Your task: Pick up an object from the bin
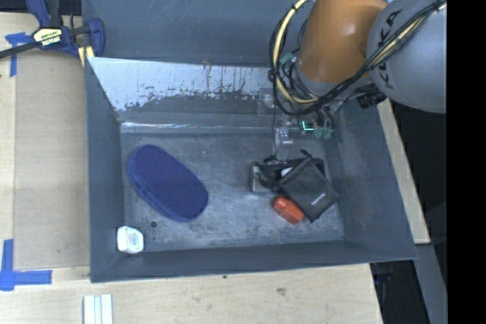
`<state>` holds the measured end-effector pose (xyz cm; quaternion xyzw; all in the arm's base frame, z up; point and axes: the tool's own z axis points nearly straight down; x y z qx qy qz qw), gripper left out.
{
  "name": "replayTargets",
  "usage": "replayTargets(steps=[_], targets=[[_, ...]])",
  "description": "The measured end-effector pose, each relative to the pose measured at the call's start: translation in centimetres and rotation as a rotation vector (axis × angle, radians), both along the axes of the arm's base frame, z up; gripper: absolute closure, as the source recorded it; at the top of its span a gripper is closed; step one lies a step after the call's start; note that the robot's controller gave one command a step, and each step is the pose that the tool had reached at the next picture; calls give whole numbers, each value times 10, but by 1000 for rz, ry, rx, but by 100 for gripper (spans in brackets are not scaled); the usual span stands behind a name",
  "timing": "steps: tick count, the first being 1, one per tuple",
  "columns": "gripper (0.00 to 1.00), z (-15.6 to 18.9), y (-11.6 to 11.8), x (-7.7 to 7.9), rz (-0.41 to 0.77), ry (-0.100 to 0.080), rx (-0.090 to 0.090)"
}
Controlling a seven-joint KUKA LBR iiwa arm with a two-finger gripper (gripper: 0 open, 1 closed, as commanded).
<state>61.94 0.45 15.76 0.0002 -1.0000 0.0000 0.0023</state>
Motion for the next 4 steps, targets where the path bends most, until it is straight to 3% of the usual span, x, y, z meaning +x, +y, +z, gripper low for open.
replayTargets(steps=[1, 2, 3, 4], targets=[[0, -75, -38, -38, 109, 1, 18], [0, -86, -34, -77, 53, -1, 3], [100, -85, -35, -76, 53, -1, 2], [100, 42, -57, -104, 15, -9, -1]])
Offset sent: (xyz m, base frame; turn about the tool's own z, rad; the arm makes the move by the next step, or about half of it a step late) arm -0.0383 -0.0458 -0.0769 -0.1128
